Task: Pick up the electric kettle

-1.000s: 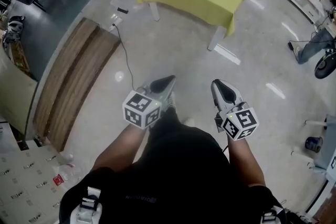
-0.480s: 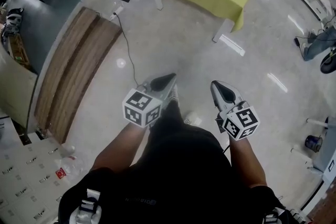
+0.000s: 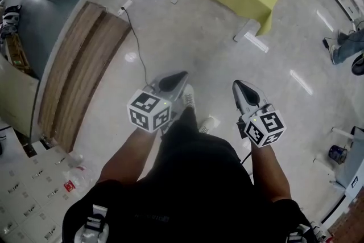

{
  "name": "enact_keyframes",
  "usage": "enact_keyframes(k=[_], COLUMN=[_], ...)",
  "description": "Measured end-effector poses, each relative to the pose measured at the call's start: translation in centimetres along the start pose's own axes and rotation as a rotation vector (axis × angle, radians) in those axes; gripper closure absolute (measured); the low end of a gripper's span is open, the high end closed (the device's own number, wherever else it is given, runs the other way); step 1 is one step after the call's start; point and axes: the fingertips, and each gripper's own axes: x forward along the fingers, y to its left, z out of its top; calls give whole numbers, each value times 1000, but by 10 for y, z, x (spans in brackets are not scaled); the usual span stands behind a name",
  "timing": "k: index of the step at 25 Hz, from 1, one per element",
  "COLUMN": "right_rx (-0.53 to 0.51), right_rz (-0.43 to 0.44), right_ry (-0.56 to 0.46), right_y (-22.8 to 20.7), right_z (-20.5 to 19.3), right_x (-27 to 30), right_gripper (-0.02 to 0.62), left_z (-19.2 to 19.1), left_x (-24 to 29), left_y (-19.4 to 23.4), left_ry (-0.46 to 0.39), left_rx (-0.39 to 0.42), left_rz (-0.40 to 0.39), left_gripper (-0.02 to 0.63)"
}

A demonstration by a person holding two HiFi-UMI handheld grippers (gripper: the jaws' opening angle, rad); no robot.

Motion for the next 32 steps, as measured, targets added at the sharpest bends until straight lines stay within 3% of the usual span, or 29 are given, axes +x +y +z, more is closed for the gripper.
enact_keyframes(k=[10, 20, 32], right_rx=[-33, -56, -63], right_rz=[0, -31, -38], right_ry=[37, 26, 40], right_y=[-20, -14, 8], right_z=[34, 73, 85], right_x=[68, 128, 161], right_gripper=[591, 591, 591], left_z=[34, 82, 93], left_x=[30, 19, 10], left_y=[47, 111, 138], left_ry=[36, -20, -36], left_rx=[52, 65, 71], left_rz=[-47, -32, -69], left_gripper=[604, 604, 604])
